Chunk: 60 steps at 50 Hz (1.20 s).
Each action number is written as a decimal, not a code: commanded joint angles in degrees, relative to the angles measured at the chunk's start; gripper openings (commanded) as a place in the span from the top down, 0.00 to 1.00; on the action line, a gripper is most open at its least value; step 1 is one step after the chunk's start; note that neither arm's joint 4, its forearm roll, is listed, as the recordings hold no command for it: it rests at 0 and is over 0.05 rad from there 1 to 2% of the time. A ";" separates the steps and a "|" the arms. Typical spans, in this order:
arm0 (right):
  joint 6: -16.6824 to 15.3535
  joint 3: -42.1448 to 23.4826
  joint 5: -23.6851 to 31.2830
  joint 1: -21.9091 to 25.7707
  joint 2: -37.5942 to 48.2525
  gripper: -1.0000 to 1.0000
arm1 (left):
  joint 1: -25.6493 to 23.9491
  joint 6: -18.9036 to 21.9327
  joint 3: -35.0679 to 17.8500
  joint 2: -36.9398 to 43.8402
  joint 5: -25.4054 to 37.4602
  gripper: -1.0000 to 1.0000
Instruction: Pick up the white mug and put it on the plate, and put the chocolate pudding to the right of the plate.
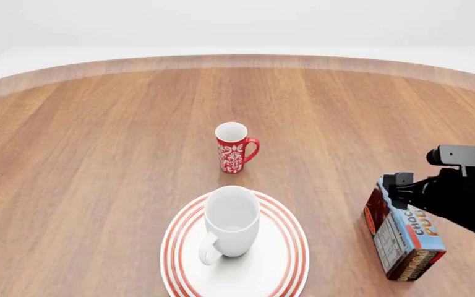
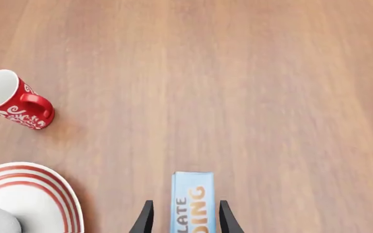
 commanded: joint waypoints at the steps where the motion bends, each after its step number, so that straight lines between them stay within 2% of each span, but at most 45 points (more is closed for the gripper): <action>1: 1.17 -3.99 4.80 -0.17 -3.75 0.00 | 0.00 0.00 0.00 -0.01 0.00 0.00; 8: 1.78 -7.21 8.29 -0.03 -7.44 0.00 | -0.02 0.02 0.00 -0.01 0.01 0.00; 10: 1.71 -7.96 9.05 -0.22 -8.39 0.00 | -0.11 0.00 0.00 2.21 -2.15 0.00; 22: 3.69 -13.27 13.56 0.87 -14.87 0.00 | -0.16 0.00 0.00 1.22 -1.21 0.00; 24: 2.96 -14.01 14.41 1.20 -17.14 0.00 | -0.18 0.05 0.00 1.25 -1.25 0.00; 34: 3.52 -15.06 14.81 1.91 -23.20 0.00 | -0.25 0.20 0.00 1.58 -1.64 0.00; 36: 1.76 -15.95 14.92 1.91 -28.13 0.00 | -0.33 0.22 0.00 1.75 -1.83 0.00; 38: 2.37 -16.40 14.99 1.80 -30.35 0.00 | -0.34 0.22 0.00 1.89 -2.01 0.00; 40: 1.46 -16.34 14.43 1.65 -32.61 0.00 | -0.41 0.19 0.00 1.99 -2.14 0.00; 48: -2.74 -14.67 12.74 -2.58 -47.43 0.00 | -0.65 0.24 0.00 0.83 -1.19 0.00; 56: -1.39 -16.72 14.25 -5.82 -56.45 0.00 | -0.92 0.53 0.00 0.00 -0.42 0.00; 60: 1.68 -17.07 14.71 -8.47 -59.93 0.00 | -1.12 0.83 -0.01 -0.32 -0.13 0.00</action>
